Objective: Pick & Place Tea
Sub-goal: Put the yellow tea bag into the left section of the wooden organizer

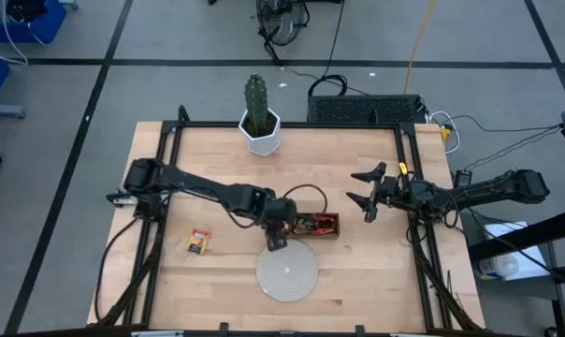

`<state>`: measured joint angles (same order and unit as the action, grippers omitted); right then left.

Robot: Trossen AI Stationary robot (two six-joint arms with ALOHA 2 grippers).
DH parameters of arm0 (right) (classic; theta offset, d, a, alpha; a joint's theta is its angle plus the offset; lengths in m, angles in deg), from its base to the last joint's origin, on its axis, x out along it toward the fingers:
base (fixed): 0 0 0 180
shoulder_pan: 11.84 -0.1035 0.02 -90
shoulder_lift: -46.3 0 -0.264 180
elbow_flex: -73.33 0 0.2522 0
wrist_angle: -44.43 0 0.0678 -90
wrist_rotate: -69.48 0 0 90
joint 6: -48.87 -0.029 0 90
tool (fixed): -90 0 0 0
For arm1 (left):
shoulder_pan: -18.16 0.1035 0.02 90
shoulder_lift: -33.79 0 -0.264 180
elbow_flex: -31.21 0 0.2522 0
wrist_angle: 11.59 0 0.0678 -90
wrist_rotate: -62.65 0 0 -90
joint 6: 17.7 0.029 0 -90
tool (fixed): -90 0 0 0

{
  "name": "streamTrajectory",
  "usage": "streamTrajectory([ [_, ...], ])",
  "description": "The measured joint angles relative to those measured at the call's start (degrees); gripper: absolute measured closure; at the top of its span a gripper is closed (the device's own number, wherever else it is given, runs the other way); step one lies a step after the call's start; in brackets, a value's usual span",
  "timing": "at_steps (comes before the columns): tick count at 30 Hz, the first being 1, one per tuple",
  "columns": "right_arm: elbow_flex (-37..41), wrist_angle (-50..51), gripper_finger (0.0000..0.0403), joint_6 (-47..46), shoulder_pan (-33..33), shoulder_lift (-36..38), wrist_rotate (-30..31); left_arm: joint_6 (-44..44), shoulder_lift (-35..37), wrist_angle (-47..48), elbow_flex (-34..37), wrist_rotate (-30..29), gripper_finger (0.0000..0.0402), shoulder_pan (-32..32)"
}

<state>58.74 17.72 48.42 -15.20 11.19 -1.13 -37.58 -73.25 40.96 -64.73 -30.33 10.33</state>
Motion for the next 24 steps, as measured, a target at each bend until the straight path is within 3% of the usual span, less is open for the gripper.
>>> streamTrajectory([
  [7,0.0,0.02,0.0124,0.02,0.0,-0.06,-0.02,-1.77,-4.86,1.02,-0.03,2.62,0.04,0.07],
  [24,0.0,0.04,0.0124,0.02,0.0,-0.17,-0.01,-2.96,-8.47,1.25,0.42,2.97,0.0401,-0.11],
])
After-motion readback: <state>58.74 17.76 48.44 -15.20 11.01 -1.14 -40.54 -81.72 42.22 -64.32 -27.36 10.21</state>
